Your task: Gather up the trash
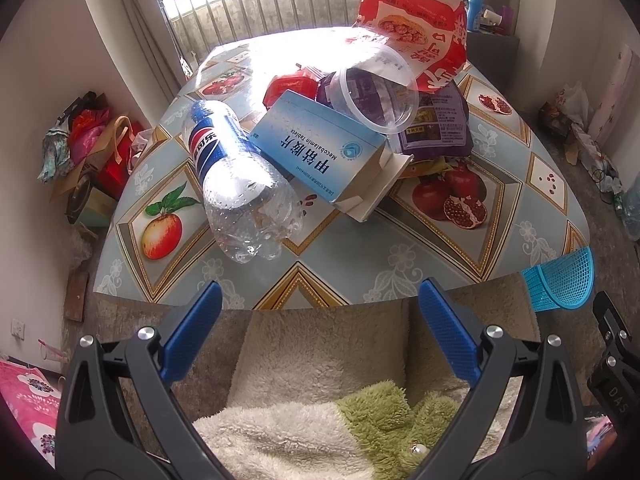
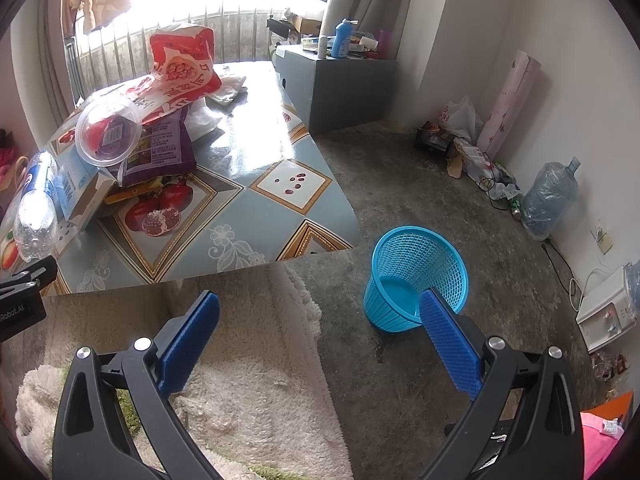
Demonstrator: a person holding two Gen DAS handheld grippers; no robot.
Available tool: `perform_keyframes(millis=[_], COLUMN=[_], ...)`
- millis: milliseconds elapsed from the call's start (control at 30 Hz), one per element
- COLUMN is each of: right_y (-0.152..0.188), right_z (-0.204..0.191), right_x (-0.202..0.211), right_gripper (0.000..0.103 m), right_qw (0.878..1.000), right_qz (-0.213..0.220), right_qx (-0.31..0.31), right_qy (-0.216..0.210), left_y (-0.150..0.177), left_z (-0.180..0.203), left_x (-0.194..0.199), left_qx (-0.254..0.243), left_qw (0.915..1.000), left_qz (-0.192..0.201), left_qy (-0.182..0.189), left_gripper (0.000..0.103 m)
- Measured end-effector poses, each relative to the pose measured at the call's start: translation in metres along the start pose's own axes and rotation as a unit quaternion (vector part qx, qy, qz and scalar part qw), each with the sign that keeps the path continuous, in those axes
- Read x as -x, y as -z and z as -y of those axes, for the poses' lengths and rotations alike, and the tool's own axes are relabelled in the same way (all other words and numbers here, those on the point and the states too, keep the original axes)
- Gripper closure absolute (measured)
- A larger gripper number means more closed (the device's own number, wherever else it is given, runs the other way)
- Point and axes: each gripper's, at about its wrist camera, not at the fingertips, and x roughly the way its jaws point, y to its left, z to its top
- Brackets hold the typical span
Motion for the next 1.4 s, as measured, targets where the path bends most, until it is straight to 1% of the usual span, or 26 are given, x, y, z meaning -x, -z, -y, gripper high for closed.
perform_keyframes(millis=[1400], right_y=[-0.0014], right_z=[-0.0034], right_x=[-0.0031], right_gripper=[0.005], right_qw=[1.0], right_qz=[-0.007], right_qx=[-0.001], right_qy=[-0.008], left_y=[0.001], left_z=[-0.0029], left_x=[-0.0024], left_qx=[0.001], left_qw=[1.0], left_qz=[0.001], left_qy=[0.001], left_gripper=[0.009])
